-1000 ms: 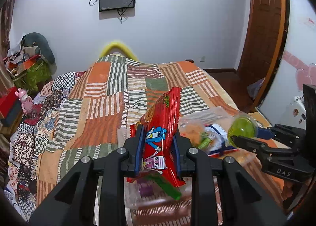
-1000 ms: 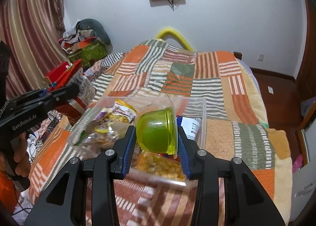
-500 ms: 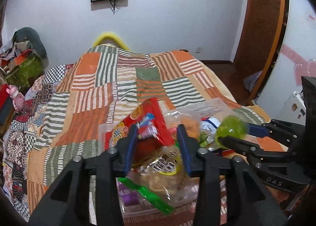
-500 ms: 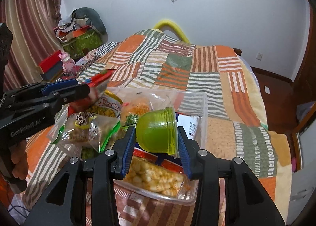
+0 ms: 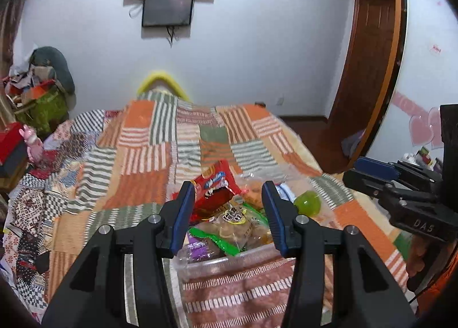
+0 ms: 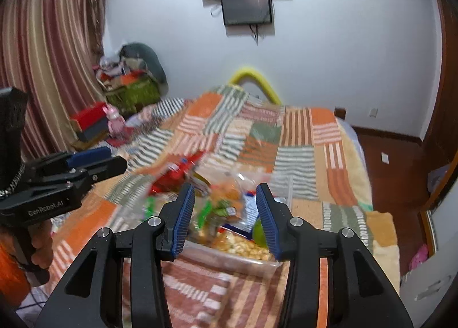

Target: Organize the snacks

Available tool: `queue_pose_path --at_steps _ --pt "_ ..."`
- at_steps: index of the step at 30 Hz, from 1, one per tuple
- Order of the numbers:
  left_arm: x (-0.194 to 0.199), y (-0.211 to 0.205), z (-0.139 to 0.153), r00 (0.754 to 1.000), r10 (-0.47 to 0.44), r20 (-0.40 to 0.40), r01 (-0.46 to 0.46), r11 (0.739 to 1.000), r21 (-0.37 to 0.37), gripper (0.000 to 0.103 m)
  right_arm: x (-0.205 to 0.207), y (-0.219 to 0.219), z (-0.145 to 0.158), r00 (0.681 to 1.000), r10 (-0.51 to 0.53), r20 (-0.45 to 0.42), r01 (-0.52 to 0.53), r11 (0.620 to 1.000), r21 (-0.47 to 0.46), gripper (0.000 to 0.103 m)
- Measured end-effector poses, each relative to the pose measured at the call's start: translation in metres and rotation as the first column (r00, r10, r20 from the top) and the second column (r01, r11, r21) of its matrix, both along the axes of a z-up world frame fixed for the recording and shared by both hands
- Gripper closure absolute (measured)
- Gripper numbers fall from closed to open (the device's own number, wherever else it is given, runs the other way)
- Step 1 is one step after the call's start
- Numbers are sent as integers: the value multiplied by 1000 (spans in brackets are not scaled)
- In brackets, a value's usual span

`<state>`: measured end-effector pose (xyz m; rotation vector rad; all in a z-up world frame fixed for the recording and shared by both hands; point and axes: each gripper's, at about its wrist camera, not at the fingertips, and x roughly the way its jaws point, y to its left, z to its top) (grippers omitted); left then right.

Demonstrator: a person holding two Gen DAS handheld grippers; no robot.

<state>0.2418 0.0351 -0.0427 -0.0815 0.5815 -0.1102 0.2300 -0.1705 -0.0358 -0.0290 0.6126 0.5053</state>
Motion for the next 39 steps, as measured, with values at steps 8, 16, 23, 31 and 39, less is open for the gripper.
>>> queue_pose_path --at_steps 8,16,23,31,39 --pt "-80 -1 59 982 27 185 -26 1000 -11 46 -68 -4 58 988 -24 152 14 998 69 58" --pt "-135 -14 90 954 33 299 -37 999 7 30 -115 -4 84 966 -55 251 28 994 110 48" --pt "-161 -22 98 937 50 345 -61 998 20 9 -131 -3 90 954 -88 288 55 991 122 27" --pt "-170 -26 94 933 74 353 -90 995 29 0 -141 -4 88 950 -116 291 83 989 123 11" --pt "-170 -25 87 933 85 350 -105 994 39 0 -152 -7 88 932 -154 328 122 986 115 0"
